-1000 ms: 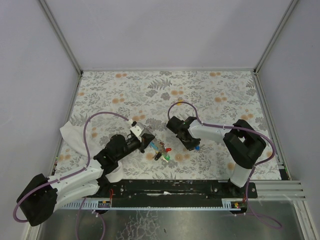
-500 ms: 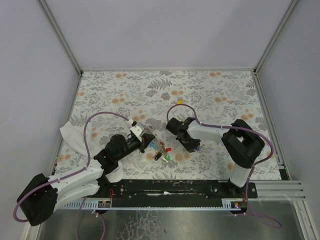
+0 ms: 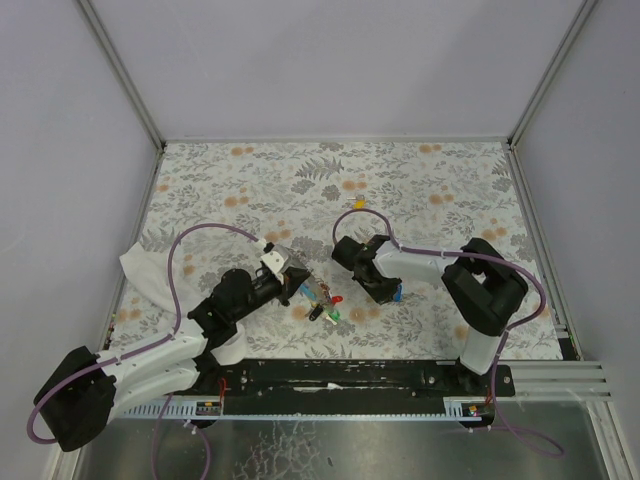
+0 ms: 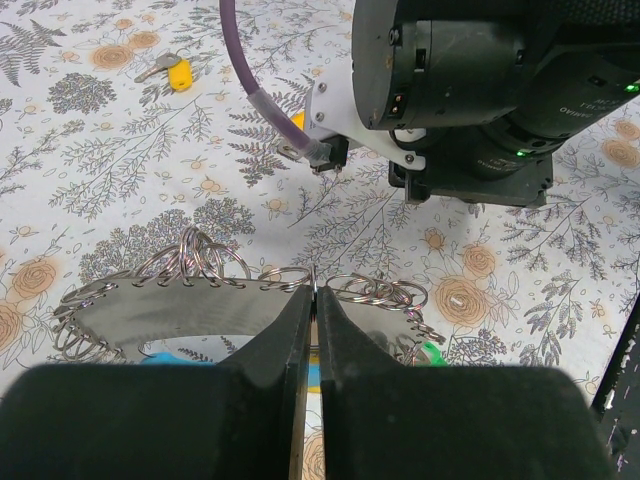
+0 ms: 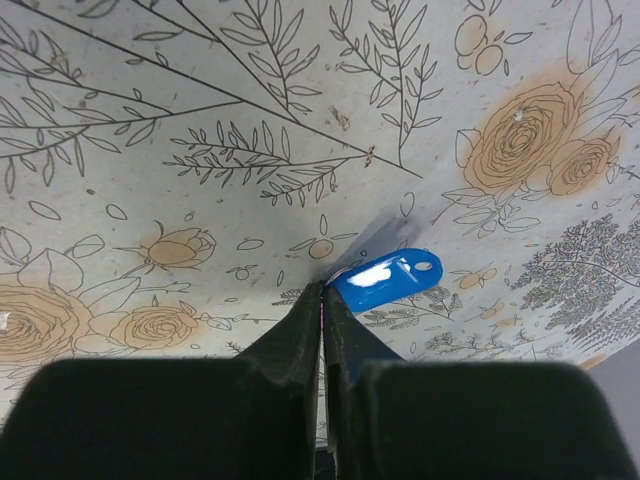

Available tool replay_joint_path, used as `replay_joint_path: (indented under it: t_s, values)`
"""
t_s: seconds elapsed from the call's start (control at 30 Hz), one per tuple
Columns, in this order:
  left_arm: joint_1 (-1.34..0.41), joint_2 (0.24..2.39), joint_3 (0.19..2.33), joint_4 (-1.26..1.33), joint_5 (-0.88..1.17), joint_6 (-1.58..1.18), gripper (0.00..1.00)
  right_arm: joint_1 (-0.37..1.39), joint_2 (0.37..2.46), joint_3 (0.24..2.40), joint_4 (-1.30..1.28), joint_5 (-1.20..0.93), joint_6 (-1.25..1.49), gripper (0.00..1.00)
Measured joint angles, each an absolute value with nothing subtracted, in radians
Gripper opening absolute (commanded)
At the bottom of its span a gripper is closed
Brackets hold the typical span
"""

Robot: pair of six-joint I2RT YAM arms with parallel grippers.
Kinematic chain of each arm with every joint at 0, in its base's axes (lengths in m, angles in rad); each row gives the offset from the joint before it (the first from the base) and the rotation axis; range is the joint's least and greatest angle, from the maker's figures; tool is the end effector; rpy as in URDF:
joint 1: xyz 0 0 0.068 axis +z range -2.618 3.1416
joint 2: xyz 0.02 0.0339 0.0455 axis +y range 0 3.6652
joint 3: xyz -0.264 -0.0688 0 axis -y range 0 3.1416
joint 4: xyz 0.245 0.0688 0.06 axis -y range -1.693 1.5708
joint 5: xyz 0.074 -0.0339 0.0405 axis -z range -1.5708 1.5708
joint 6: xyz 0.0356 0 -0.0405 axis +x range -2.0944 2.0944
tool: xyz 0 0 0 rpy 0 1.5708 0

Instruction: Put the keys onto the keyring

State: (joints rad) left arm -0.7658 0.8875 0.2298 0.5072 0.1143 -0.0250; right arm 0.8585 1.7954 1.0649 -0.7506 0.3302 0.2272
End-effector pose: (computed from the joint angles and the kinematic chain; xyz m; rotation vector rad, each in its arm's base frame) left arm 0.1356 -0.1360 0.1995 0.7205 1.6153 -0.6783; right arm 0.2120 0.2278 0.1448 -0.8721 2.7397 -0.3435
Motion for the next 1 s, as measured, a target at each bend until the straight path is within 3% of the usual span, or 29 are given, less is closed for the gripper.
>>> replay_joint_path:
  t_s: [0.13, 0.43, 0.77, 1.0]
  values:
    - [-0.766, 0.888, 0.230, 0.507, 0.114, -0.025, 0.00, 0.859, 1.768, 1.062, -0.740, 0.328, 0.227, 0.01]
    - [-0.766, 0.888, 0.230, 0.507, 0.114, -0.025, 0.00, 0.859, 1.531, 0.953, -0.545, 0.253, 0.217, 0.00]
    - [-0.766, 0.887, 0.230, 0.507, 0.115, -0.025, 0.00, 0.859, 1.285, 0.583, -0.038, 0.056, 0.136, 0.00]
    - [-0.766, 0.887, 0.230, 0.508, 0.115, -0.025, 0.00, 0.860, 1.228, 0.353, 0.371, -0.006, 0.105, 0.00]
